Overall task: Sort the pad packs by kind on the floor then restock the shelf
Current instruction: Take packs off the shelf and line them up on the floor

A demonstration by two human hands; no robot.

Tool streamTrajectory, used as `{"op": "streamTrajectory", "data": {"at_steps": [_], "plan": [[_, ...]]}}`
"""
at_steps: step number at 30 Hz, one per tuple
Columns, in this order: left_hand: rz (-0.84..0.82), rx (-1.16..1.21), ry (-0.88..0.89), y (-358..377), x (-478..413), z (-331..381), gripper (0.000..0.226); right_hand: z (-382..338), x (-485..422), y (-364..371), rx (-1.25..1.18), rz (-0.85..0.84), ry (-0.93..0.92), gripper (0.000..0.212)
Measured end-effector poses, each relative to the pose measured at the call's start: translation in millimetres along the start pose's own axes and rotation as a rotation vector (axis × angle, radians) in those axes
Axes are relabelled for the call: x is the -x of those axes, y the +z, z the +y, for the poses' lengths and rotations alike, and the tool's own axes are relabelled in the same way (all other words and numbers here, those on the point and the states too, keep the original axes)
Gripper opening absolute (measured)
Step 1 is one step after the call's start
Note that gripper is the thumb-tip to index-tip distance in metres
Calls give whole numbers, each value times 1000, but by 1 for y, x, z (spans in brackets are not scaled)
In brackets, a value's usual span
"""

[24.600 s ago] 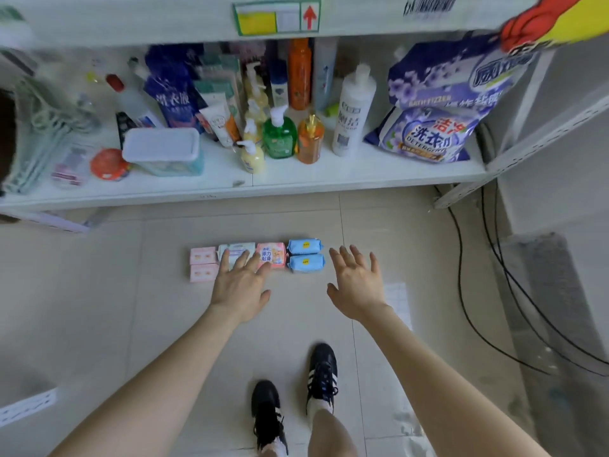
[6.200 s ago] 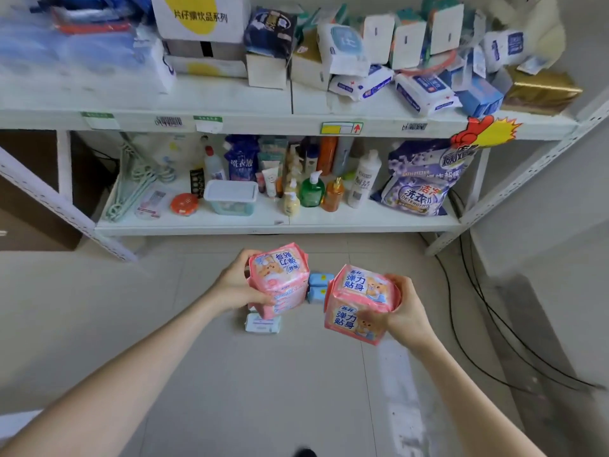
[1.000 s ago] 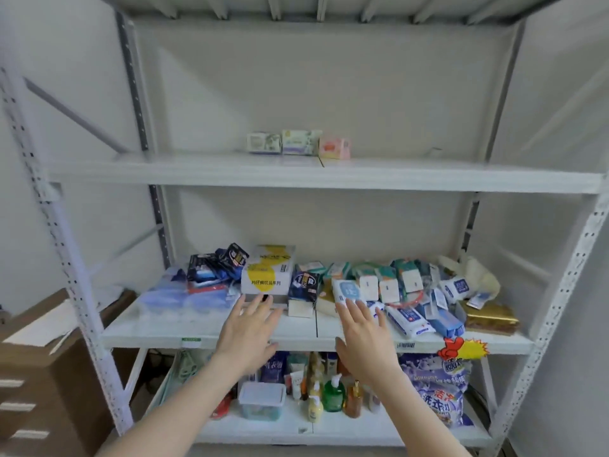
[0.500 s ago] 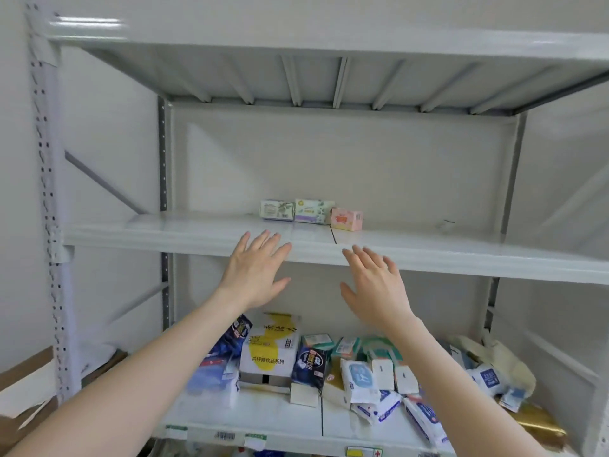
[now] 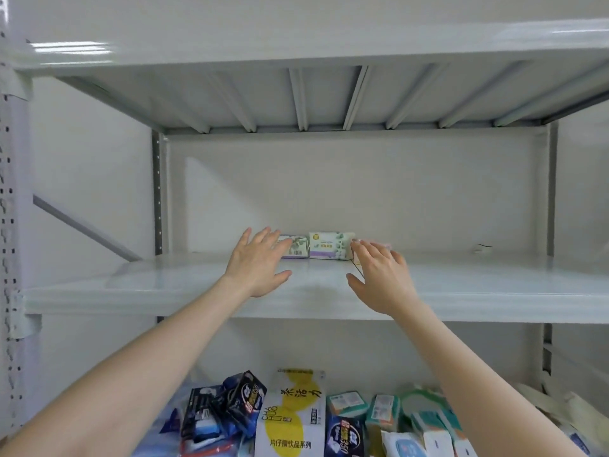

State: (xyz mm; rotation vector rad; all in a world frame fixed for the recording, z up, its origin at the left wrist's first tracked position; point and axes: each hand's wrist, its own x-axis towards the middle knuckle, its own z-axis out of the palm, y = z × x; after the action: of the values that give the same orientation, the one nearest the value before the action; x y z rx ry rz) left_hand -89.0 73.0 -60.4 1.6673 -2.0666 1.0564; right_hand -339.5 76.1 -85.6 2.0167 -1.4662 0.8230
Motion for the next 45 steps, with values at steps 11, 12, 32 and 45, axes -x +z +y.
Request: {"op": "streamTrajectory", "data": {"at_steps": [11,12,32,45], "plan": [[-18,63,-34,76,-88,-32,71,12,-104,67,30,-72,-7,63],[-21,67,-28,84,-98,-36,71,12,-114,74,41,-84,-8,64],[-191,172,111,237,-258,-109,80,47,-257,189,161,-278,154,70],[-447,671,74,270,-285,-112,89,55,-281,214,44,-426,223,83]]}}
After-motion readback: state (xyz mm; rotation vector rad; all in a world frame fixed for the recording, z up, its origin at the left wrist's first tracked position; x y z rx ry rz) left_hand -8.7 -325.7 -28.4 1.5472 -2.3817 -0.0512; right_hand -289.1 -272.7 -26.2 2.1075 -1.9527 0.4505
